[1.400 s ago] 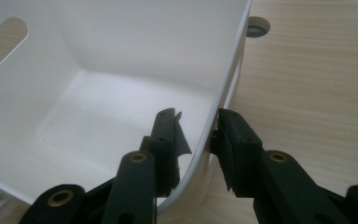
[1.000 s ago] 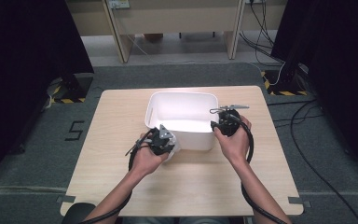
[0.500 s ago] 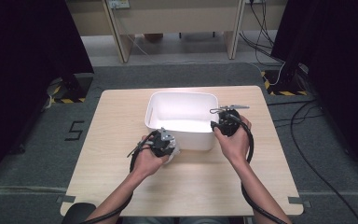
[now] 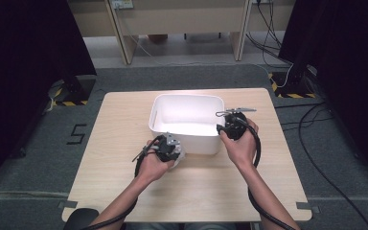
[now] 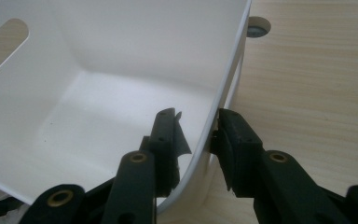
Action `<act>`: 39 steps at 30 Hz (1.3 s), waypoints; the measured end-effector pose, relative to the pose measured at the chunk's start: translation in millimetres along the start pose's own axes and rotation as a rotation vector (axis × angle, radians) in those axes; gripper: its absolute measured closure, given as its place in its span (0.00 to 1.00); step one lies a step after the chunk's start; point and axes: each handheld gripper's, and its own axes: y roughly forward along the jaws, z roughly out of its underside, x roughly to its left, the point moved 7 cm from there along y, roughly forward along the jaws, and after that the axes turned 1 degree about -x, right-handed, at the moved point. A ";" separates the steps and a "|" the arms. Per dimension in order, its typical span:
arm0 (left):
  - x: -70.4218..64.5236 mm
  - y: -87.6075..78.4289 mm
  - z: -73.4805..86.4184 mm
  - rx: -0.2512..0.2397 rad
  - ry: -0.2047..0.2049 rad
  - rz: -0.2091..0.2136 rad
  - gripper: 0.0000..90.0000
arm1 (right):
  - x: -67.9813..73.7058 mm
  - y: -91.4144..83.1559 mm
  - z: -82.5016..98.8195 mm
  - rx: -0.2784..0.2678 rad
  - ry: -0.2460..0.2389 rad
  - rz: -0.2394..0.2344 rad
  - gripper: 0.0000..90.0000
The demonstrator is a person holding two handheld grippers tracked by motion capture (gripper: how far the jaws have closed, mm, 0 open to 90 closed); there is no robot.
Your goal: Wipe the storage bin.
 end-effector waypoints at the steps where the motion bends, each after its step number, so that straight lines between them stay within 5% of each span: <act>1: -0.2 0.1 0.0 0.003 0.004 0.001 0.85 | 0.0 0.0 0.0 0.001 -0.001 0.001 0.76; 20: -8.0 2.9 -5.6 -0.003 0.015 0.013 0.85 | 0.0 0.0 0.0 0.001 -0.002 0.000 0.76; 39: -8.2 -15.4 -21.3 -0.049 0.024 0.017 0.85 | -0.6 0.2 -0.4 0.004 0.001 -0.001 0.76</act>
